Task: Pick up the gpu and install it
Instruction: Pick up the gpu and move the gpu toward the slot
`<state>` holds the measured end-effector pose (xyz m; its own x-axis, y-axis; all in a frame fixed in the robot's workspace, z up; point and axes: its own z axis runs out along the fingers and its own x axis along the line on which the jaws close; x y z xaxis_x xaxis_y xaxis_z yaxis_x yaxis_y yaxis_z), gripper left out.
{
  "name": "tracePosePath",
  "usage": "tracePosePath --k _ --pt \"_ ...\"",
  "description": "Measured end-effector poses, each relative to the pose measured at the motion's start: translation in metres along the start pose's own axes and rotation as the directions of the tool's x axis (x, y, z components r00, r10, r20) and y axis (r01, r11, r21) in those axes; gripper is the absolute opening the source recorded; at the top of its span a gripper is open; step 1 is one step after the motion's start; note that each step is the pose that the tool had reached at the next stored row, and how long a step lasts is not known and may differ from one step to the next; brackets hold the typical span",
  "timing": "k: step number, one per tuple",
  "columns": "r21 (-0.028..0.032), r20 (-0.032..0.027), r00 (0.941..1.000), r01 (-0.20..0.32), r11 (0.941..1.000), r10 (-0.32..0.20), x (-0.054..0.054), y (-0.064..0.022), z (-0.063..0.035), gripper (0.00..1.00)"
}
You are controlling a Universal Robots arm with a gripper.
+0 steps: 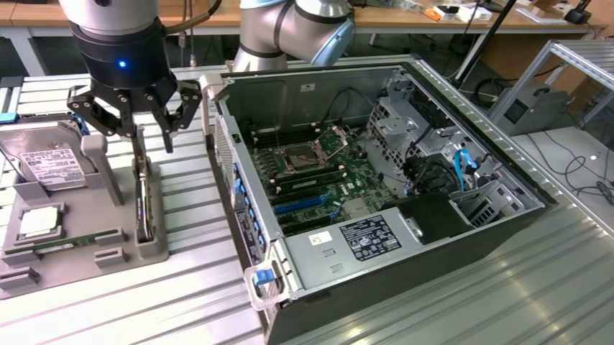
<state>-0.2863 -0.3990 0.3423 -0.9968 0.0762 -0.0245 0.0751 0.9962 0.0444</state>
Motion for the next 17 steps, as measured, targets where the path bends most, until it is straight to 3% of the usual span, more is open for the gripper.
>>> tracePosePath --k 17 --pt "0.0001 -0.0002 1.0000 0.000 1.0000 0.000 0.0084 -0.0009 0.0062 0.42"
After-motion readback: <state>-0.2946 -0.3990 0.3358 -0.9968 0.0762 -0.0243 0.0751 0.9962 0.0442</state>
